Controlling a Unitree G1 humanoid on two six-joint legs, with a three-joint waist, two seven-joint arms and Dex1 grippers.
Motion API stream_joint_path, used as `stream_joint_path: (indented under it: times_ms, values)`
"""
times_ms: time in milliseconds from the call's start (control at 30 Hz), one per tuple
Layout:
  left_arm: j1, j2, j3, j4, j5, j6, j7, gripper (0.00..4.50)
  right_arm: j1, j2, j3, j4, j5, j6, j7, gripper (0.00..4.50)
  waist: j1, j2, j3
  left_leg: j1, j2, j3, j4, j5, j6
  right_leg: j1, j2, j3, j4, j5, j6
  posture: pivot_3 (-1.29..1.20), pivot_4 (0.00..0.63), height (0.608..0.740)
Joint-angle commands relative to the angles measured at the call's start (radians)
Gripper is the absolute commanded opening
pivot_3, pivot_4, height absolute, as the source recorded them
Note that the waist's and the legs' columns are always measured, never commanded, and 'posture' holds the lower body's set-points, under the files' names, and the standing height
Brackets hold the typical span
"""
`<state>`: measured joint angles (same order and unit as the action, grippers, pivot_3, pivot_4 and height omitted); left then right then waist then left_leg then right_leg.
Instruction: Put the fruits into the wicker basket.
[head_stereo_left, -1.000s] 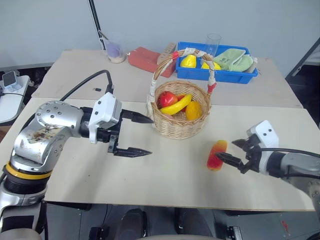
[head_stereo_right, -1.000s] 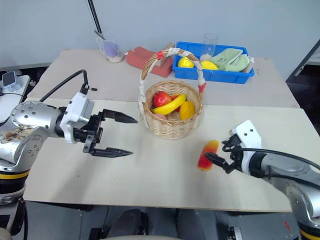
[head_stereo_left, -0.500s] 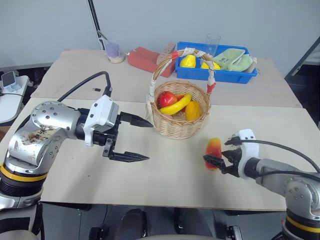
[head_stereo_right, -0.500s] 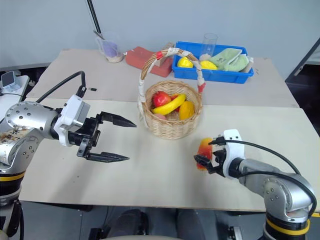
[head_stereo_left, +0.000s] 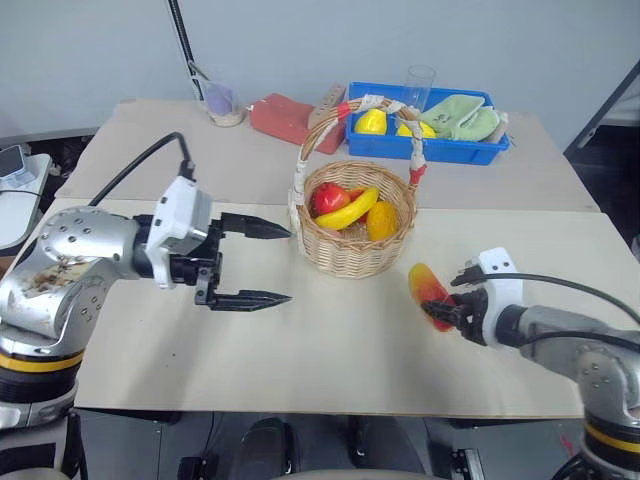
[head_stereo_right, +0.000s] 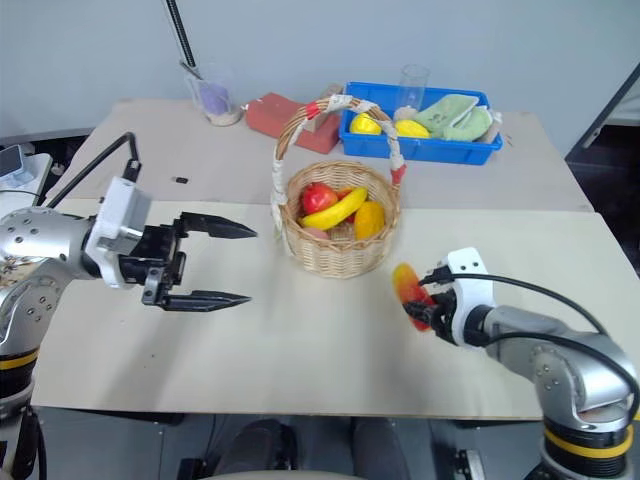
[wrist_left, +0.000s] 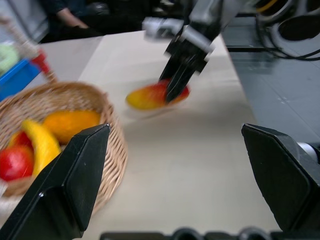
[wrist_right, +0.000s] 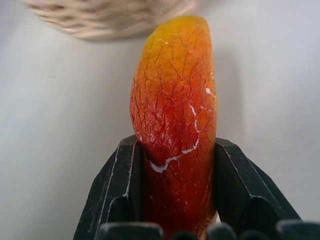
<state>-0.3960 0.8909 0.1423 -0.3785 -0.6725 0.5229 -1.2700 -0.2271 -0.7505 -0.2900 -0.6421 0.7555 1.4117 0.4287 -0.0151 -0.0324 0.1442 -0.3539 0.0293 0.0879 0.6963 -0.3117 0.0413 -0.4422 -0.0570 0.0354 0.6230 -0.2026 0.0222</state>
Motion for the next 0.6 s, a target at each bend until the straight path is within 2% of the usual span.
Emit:
stream_joint_path:
  times_ms: [33,100,233,400,567,600]
  values:
    - [0.032,0.015,0.079,-0.034,-0.039,0.003,0.028,4.5,-0.178,-0.128,-0.042,-0.012,0.1,-0.063,0.165,1.53,-0.004,0.001,0.0,0.0,0.0,0.001,0.0,0.0,0.0,0.0,0.0,0.0,0.0,0.0,0.0,0.0,0.15,0.703]
    - [0.039,0.009,0.087,-0.05,-0.055,0.012,0.047,4.5,-0.306,-0.148,0.027,0.044,0.092,-0.104,0.199,1.53,-0.003,0.0,0.001,0.001,0.001,0.0,-0.001,0.0,0.0,0.0,0.001,0.0,0.0,0.0,0.0,0.0,0.15,0.703]
    - [0.034,-0.01,0.087,-0.07,-0.087,0.023,0.086,4.5,-0.497,-0.072,0.2,0.203,-0.018,-0.202,0.176,1.52,-0.001,0.0,0.001,0.001,0.002,-0.001,-0.001,0.0,0.0,0.0,0.002,-0.001,0.0,0.0,-0.002,0.0,0.15,0.703]
    - [0.039,-0.03,0.093,-0.102,-0.124,0.039,0.141,4.5,-0.6,-0.001,0.4,0.365,-0.166,-0.358,0.228,1.52,0.004,0.0,0.001,-0.002,0.0,0.0,-0.001,0.0,0.0,-0.003,0.0,-0.001,0.0,0.004,-0.009,0.0,0.15,0.703]
    - [0.038,-0.033,0.093,-0.116,-0.144,0.048,0.173,4.5,-0.67,0.109,0.468,0.516,-0.28,-0.486,0.212,1.52,0.002,0.0,0.0,-0.015,-0.001,0.0,0.003,0.001,-0.001,-0.016,-0.001,-0.001,0.003,0.006,-0.009,0.0,0.15,0.703]
    - [0.038,-0.033,0.093,-0.119,-0.146,0.049,0.177,4.5,-0.676,0.124,0.471,0.53,-0.293,-0.499,0.213,2.02,0.002,0.0,0.0,-0.016,-0.001,0.0,0.003,0.001,-0.002,-0.016,-0.001,-0.002,0.003,0.006,-0.009,0.0,0.15,0.703]
